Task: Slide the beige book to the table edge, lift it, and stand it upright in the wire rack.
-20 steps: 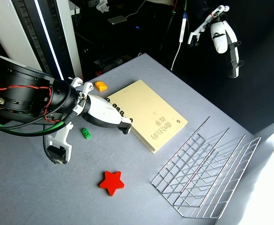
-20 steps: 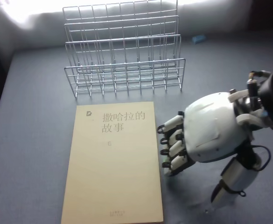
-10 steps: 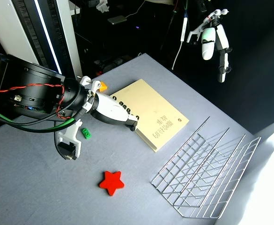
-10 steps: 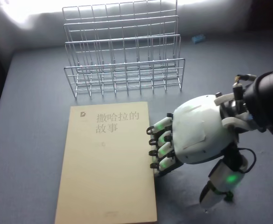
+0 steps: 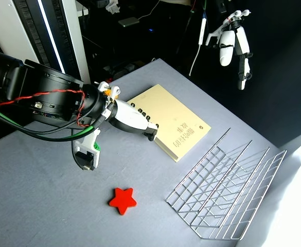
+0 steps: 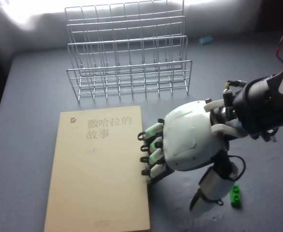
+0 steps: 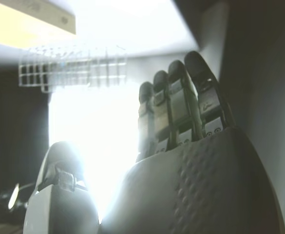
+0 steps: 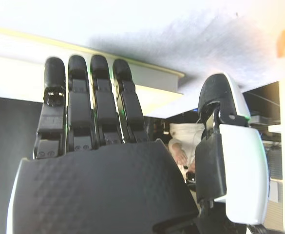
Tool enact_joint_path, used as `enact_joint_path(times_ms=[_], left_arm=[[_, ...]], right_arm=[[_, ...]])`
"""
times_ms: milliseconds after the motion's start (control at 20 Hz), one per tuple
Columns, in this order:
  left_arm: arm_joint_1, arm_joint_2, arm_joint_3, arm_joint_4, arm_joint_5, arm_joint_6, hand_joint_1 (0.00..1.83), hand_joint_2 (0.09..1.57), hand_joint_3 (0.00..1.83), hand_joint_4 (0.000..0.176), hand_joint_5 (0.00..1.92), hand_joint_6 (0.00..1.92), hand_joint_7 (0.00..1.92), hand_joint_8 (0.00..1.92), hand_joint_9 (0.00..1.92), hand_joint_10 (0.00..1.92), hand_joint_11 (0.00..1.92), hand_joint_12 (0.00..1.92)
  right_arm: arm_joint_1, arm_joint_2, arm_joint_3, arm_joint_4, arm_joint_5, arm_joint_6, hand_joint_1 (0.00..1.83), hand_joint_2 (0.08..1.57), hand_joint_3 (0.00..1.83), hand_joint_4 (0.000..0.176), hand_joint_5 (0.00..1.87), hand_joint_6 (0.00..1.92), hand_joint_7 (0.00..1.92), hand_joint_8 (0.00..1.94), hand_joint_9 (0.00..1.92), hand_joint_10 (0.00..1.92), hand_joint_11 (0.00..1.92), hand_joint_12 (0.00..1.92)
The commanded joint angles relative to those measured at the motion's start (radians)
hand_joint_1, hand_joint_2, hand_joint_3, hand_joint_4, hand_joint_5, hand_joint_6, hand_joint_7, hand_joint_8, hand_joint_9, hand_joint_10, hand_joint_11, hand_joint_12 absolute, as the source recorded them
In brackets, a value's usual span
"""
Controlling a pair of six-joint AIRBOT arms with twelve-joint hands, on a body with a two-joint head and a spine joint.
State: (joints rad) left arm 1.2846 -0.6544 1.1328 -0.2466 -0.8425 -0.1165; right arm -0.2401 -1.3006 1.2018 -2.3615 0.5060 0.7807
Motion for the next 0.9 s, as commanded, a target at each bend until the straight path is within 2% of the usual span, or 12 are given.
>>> enact_joint_path(times_ms=[0, 100, 200, 400, 450, 550, 650, 850], left_arm=[[-0.002, 0.014, 0.0, -0.041, -0.086, 0.0, 0.13, 1.15, 0.0, 0.0, 0.3, 0.0, 0.31, 0.0, 0.3, 0.0, 0.0, 0.73], [0.001, 0.014, -0.01, -0.037, -0.087, 0.01, 0.13, 1.15, 0.0, 0.0, 0.3, 0.0, 0.29, 0.0, 0.29, 0.0, 0.0, 0.66], [0.004, 0.017, -0.02, -0.03, -0.098, 0.012, 0.16, 1.14, 0.0, 0.0, 0.3, 0.0, 0.29, 0.0, 0.28, 0.0, 0.0, 0.65], [0.012, 0.022, -0.036, -0.024, -0.119, 0.016, 0.15, 1.14, 0.0, 0.0, 0.33, 0.01, 0.33, 0.01, 0.3, 0.01, 0.0, 0.68], [0.013, 0.022, -0.035, -0.023, -0.12, 0.017, 0.14, 1.14, 0.0, 0.0, 0.31, 0.0, 0.32, 0.0, 0.3, 0.01, 0.0, 0.69], [0.018, 0.021, -0.033, -0.022, -0.124, 0.017, 0.16, 1.13, 0.0, 0.0, 0.31, 0.0, 0.32, 0.0, 0.3, 0.01, 0.0, 0.67], [0.022, 0.018, -0.028, -0.022, -0.126, 0.017, 0.16, 1.13, 0.0, 0.0, 0.33, 0.01, 0.34, 0.01, 0.33, 0.01, 0.0, 0.76], [0.029, 0.019, -0.024, -0.021, -0.138, 0.017, 0.15, 1.14, 0.0, 0.0, 0.33, 0.0, 0.34, 0.0, 0.31, 0.0, 0.0, 0.69]], right_arm=[[0.005, -0.002, 0.002, 0.027, -0.035, -0.001, 0.17, 1.1, 0.0, 0.0, 0.33, 0.0, 0.32, 0.01, 0.31, 0.0, 0.0, 0.84], [0.009, -0.019, 0.006, 0.027, -0.039, 0.001, 0.17, 1.1, 0.0, 0.0, 0.33, 0.0, 0.33, 0.01, 0.31, 0.0, 0.0, 0.86], [0.013, -0.032, 0.009, 0.027, -0.047, 0.002, 0.14, 1.11, 0.0, 0.0, 0.34, 0.0, 0.35, 0.01, 0.34, 0.01, 0.0, 0.91], [0.025, -0.062, 0.028, 0.025, -0.054, 0.002, 0.15, 1.11, 0.0, 0.0, 0.32, 0.0, 0.33, 0.0, 0.31, 0.0, 0.0, 0.87], [0.028, -0.068, 0.031, 0.008, -0.054, 0.01, 0.16, 1.11, 0.0, 0.0, 0.33, 0.0, 0.34, 0.0, 0.31, 0.0, 0.0, 0.89], [0.04, -0.082, 0.032, -0.092, -0.046, 0.101, 0.13, 1.12, 0.0, 0.0, 0.32, 0.0, 0.33, 0.0, 0.3, 0.0, 0.0, 0.9], [0.044, -0.092, 0.037, -0.104, -0.047, 0.109, 0.14, 1.11, 0.0, 0.0, 0.33, 0.0, 0.34, 0.0, 0.32, 0.01, 0.0, 0.92], [0.049, -0.107, 0.036, -0.104, -0.054, 0.111, 0.14, 1.11, 0.0, 0.0, 0.33, 0.0, 0.34, 0.0, 0.32, 0.0, 0.0, 0.94]])
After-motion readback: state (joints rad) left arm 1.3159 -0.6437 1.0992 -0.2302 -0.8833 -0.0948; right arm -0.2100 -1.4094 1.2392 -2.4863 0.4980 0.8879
